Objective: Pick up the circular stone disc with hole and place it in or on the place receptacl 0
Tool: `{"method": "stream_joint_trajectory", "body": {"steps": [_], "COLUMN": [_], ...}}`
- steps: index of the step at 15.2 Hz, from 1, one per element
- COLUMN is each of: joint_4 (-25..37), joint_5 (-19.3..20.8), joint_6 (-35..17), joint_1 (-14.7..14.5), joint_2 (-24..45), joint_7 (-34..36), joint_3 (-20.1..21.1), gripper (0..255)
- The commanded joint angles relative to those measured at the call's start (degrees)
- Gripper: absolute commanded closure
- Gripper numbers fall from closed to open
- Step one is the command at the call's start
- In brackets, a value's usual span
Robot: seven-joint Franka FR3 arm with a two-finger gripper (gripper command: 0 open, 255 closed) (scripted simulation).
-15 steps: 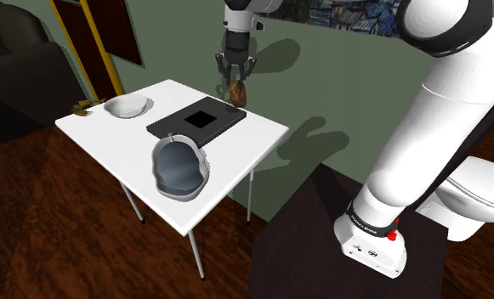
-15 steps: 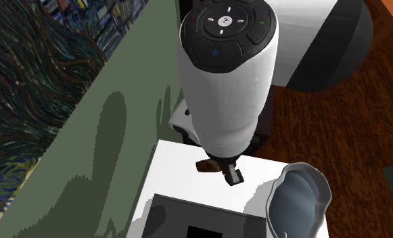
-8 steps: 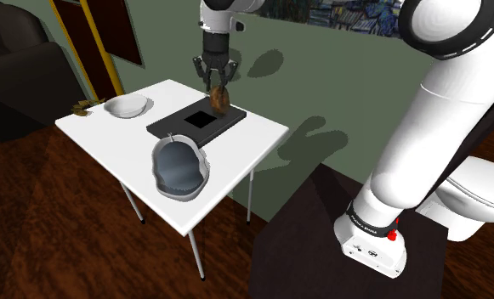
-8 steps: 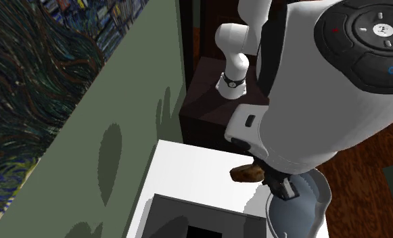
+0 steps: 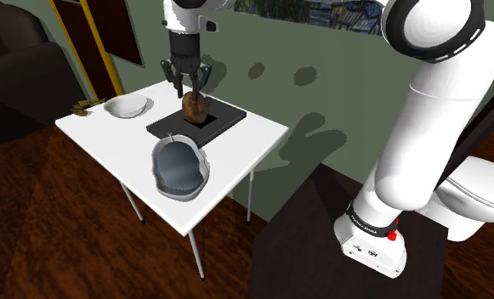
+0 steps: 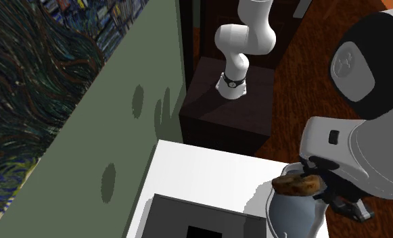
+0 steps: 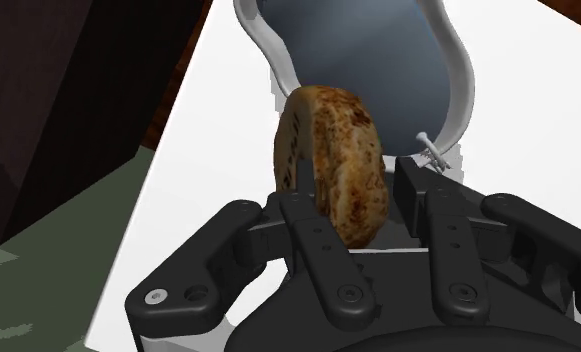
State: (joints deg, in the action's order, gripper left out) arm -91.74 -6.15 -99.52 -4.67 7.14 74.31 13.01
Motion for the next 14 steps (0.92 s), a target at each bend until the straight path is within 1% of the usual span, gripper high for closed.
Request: {"method": "stream_joint_trajectory", "body": {"steps": [1, 5, 7, 14], "joint_4": [2.30, 8.60, 12.98, 6.65], "joint_5": [0.62, 2.29, 3.47, 3.18], "joint_6": [0.17, 1.61, 2.78, -2.86], "joint_1": [-1.61, -5.11, -7.32, -7.06], "joint_2": [1.81, 6.20, 9.20, 8.53], "joint_7": [2.87, 8.40, 11.47, 10.83], "joint_3": [1.12, 3.07, 3.99, 3.86], "gripper": [255, 255, 255, 255]}}
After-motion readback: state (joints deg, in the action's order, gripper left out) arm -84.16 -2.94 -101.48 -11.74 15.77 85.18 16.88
